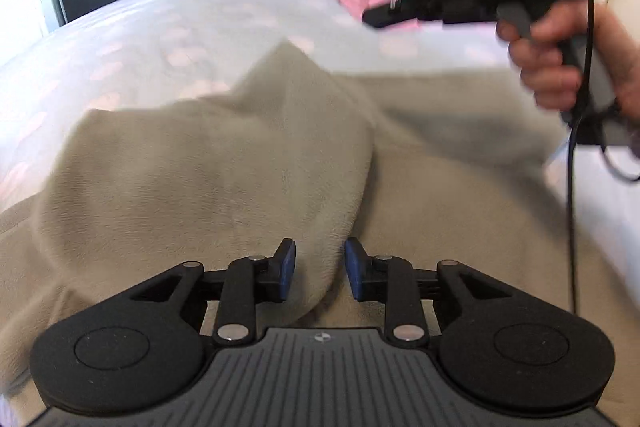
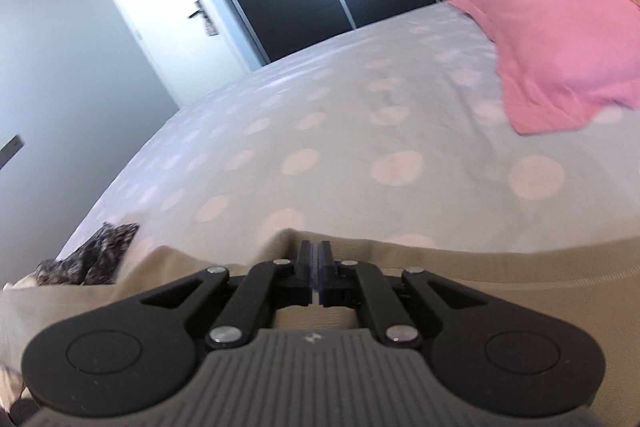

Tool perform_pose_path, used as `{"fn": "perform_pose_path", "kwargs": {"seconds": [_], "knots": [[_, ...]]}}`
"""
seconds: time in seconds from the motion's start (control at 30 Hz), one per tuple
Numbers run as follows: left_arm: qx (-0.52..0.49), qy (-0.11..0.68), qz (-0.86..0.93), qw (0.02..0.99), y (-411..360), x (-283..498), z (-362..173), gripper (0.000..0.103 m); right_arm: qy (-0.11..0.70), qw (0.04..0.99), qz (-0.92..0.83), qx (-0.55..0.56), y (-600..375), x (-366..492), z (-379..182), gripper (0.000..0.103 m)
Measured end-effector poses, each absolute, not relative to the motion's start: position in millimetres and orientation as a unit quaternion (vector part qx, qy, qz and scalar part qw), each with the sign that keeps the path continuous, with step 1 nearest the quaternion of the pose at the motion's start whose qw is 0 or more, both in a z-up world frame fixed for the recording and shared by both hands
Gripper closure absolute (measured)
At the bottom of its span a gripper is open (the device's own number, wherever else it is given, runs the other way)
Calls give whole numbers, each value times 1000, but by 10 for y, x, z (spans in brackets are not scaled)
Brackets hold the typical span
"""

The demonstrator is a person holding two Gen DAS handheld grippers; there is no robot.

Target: Fold clothes

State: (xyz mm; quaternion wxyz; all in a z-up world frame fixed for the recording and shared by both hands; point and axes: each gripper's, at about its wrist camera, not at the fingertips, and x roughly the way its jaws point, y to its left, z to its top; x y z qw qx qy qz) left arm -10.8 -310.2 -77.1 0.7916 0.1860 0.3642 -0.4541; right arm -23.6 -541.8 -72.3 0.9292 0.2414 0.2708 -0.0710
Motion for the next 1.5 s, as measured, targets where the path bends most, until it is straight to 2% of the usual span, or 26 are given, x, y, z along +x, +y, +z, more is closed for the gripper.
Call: {"fn": "perform_pose_path", "kwargs": {"seconds": [0.17, 0.27, 0.47, 0.57, 0.77, 0.97, 1.0, 1.07, 1.13, 1.17, 1.27, 1.37, 1.5], "knots": [[158, 305, -405, 847, -2705, 239, -398, 78, 282, 935, -46, 209, -5088, -192, -614, 98], [142, 292, -367, 872, -2574, 593, -314, 83, 308, 936, -46, 165, -4856, -141, -723, 98], [110, 357, -330, 867, -2479, 1283, -657, 92, 364, 916, -94, 141, -4872, -54, -1155, 102], [106, 389, -316, 859, -2428, 1430, -957, 92, 380, 909, -104, 135, -4880, -26, -1303, 103], [140, 382, -321, 855, -2411, 1343, -1151, 91, 397, 899, -120, 139, -4898, 6, -1546, 103], [186, 356, -338, 851, -2215, 1168, -834, 90, 392, 903, -111, 134, -4606, -155, -1144, 103], [192, 347, -337, 854, -2144, 1144, -739, 90, 392, 904, -109, 134, -4557, -182, -1078, 97], [208, 332, -327, 860, -1923, 1117, -521, 90, 390, 905, -107, 132, -4459, -235, -944, 93], [217, 323, -314, 866, -1631, 1129, -258, 90, 388, 906, -104, 131, -4362, -288, -810, 77], [220, 320, -305, 870, -1469, 1133, -128, 90, 388, 907, -102, 130, -4313, -315, -743, 74], [220, 322, -262, 883, -953, 1188, 178, 89, 385, 909, -98, 128, -4165, -399, -544, 71], [212, 323, -224, 895, -510, 1235, 351, 89, 367, 915, -97, 136, -3954, -592, -390, 61], [167, 305, -175, 921, 39, 1223, 468, 81, 344, 922, -97, 146, -3672, -851, -187, 56]]}}
